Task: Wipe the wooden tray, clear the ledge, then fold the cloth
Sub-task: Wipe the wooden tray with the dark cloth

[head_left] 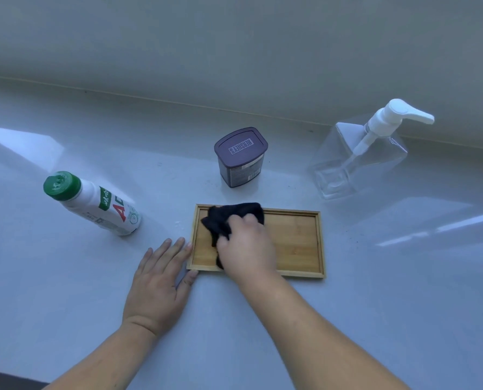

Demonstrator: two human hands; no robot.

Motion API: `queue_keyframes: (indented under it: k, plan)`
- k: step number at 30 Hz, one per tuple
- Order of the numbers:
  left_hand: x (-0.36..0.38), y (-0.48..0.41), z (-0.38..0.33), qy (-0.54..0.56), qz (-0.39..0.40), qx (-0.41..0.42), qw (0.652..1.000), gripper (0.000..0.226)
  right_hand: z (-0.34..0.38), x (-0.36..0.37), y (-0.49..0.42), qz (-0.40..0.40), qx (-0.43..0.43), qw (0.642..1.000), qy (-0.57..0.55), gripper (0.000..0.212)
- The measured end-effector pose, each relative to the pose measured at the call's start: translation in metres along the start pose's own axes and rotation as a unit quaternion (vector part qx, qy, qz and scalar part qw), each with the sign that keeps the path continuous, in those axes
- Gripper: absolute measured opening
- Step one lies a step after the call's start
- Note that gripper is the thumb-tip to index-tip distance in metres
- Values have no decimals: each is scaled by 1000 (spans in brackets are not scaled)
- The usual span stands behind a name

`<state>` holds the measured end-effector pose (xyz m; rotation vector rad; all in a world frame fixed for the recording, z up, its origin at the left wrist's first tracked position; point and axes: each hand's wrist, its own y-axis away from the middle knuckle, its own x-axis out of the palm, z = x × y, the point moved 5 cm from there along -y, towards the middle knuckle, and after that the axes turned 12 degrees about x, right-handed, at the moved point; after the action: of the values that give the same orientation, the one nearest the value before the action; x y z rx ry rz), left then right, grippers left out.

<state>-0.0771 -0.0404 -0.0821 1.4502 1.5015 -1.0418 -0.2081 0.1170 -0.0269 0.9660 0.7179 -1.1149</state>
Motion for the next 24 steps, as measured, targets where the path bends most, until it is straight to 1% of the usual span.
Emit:
queue_keyframes:
  k: [2, 3, 6, 8, 10, 12, 14, 15, 16, 17, 19, 20, 22, 24]
  plan:
    - [2, 1, 1, 0, 1, -1, 1000, 67, 33, 24, 13, 14, -83, 996, 22, 15]
    - [2, 1, 2, 2, 2, -3, 1000, 69, 41, 31, 18, 15, -112, 993, 38, 17]
    - [2, 0, 2, -3, -1, -8, 1000, 68, 30, 26, 15, 6, -136, 989, 57, 23]
    - [1, 0, 0, -2, -10, -6, 1000, 69, 0, 11, 6, 18, -113, 992, 58, 27]
    - [-1, 0, -2, 5, -17, -4, 1000, 71, -43, -12, -1, 23, -54, 997, 54, 26]
    - [-3, 0, -2, 11, -14, -4, 1000, 73, -87, -42, 0, 7, 18, 999, 37, 23]
    - [-4, 1, -3, 14, -7, -5, 1000, 74, -119, -66, 12, 8, 79, 996, -31, 16]
    - [-3, 1, -3, 15, -3, -5, 1000, 74, -127, -73, 22, 5, 87, 994, -66, 15]
    - [-4, 1, -3, 17, 1, -6, 1000, 74, -128, -78, 37, -6, 74, 994, -82, 15]
    - [-5, 1, -4, 19, 3, -6, 1000, 74, -124, -80, 54, -25, 41, 996, -69, 17]
    - [-7, 1, -4, 25, 6, -12, 1000, 71, -107, -74, 96, -64, -60, 996, -3, 21]
    - [-7, 1, -5, 27, 10, -16, 999, 70, -97, -65, 116, -71, -107, 991, 30, 22]
    - [-11, 2, -7, 29, 16, -20, 999, 69, -79, -39, 153, -51, -176, 979, 88, 25]
    - [-15, 1, -9, 33, 27, -19, 999, 70, -69, -7, 182, 16, -216, 964, 154, 33]
